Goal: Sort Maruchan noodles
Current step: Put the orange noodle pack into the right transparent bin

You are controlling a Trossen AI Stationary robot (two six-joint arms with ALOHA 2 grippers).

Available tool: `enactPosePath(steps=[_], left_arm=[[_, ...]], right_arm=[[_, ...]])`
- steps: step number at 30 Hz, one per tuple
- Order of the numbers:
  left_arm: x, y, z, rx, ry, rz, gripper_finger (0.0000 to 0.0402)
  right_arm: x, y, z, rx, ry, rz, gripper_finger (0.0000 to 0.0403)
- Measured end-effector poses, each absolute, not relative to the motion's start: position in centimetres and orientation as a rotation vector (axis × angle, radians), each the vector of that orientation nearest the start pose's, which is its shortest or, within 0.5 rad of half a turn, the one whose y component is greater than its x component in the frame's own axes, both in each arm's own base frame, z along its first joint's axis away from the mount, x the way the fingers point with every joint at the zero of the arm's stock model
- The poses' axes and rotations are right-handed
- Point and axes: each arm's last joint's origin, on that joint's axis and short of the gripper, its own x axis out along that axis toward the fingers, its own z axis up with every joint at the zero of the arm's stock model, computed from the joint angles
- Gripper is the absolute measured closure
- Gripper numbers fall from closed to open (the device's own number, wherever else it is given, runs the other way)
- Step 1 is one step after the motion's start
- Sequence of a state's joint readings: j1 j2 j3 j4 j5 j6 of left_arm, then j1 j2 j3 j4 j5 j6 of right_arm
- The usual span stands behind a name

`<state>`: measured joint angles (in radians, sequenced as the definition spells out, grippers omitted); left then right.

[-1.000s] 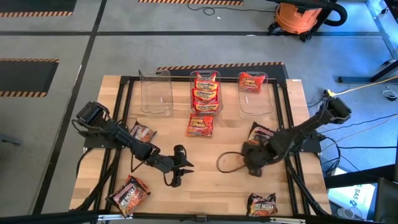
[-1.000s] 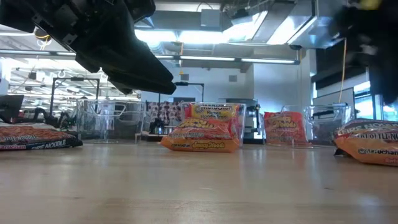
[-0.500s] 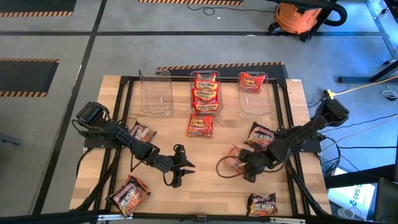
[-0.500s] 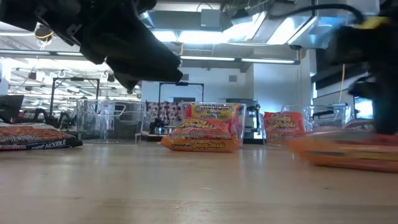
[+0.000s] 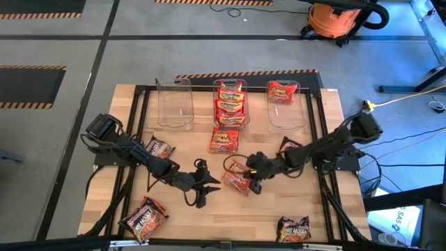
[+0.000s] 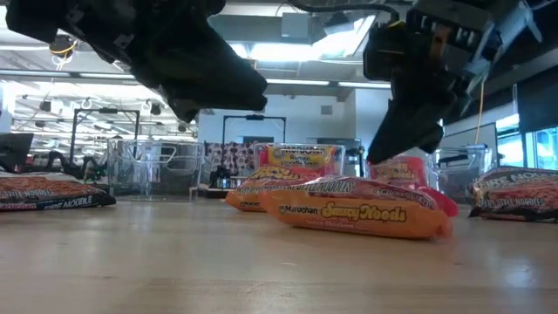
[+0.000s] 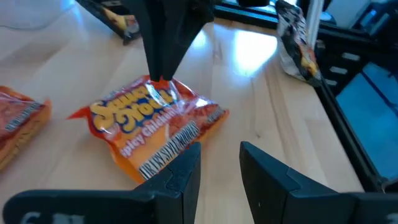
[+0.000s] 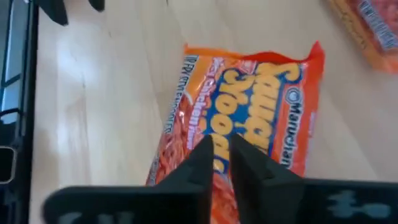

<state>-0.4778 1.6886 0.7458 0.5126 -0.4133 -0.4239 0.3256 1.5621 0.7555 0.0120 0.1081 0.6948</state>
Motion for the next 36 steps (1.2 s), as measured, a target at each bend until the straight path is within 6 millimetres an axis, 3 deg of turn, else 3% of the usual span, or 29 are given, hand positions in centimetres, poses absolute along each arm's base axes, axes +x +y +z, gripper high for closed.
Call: enactPosePath(steps=[7,12,16,24,36], left_arm=[[32.4,-14.9,15.2,-0.206,0.395,0.068,0.0296],[34.8,-15.4,13.0,-0.184,0.44,0.096,0.0296],[35.9,-15.6,11.3,-0.172,0.468,0.107,0.0296],[36.0,-15.2,8.2,-0.173,0.528,0.146,0.0296],[36.3,-14.7,7.9,-0.188,0.53,0.169,0.0296]], right_arm=[[27.8,6.8,17.5,0.459,0.829,-0.138,0.0229],[28.0,5.4,16.8,0.454,0.849,-0.219,0.0127],[28.7,5.4,16.1,0.491,0.859,-0.164,0.0079],[28.6,5.5,13.9,0.567,0.909,-0.132,0.0068],[28.8,5.8,14.1,0.665,0.851,-0.035,0.0072]])
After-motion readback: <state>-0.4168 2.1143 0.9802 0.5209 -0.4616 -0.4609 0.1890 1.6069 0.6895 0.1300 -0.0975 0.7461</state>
